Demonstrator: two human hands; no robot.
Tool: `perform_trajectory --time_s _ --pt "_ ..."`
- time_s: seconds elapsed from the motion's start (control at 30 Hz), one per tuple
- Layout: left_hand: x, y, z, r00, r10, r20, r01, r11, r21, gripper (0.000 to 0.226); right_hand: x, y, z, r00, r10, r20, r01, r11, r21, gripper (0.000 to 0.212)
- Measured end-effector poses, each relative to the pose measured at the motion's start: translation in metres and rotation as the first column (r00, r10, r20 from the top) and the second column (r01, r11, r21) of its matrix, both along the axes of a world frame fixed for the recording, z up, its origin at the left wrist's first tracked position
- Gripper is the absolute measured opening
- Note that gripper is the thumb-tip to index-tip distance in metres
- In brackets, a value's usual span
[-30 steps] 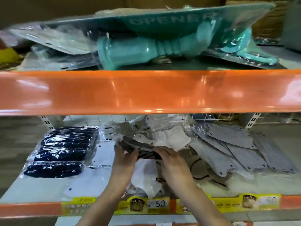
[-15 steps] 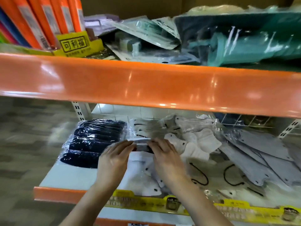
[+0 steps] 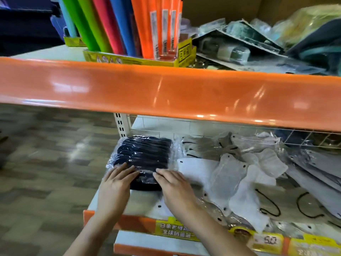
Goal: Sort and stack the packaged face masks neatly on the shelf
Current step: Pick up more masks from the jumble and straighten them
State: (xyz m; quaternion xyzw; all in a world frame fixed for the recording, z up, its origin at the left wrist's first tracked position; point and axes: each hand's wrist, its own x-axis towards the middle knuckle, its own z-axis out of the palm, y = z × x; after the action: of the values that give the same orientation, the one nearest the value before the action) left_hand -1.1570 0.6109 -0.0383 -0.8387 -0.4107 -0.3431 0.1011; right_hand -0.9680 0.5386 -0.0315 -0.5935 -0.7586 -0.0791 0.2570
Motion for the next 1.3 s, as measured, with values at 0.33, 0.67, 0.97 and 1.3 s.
perform_trajectory --time_s 0.33,0.67,0.97,1.3 --pt "-0.019 -0.004 -0.023 0.998 0.045 -0.042 -0.054 0.963 -0.263 0.044 -0.016 0.003 -0.023 0.996 -0.029 0.088 0.043 0.986 -0.158 0.034" --pt "-0.014 0.0 -0.024 0.977 0.036 -0.209 -0.127 0.889 -0.44 0.048 -0.027 0.002 -0.019 0.982 -0.157 0.106 0.184 0.927 -0.327 0.054" --pt "0.011 -0.005 -0.015 0.979 0.076 -0.192 -0.154 0.889 -0.431 0.049 -0.023 0.0 -0.009 0.988 -0.152 0.01 0.146 0.932 -0.332 0.058" --pt "0.116 -0.042 0.013 0.989 -0.143 -0.021 0.124 0.914 -0.386 0.04 0.067 -0.04 -0.001 0.954 -0.287 -0.087 0.289 0.957 0.01 0.032"
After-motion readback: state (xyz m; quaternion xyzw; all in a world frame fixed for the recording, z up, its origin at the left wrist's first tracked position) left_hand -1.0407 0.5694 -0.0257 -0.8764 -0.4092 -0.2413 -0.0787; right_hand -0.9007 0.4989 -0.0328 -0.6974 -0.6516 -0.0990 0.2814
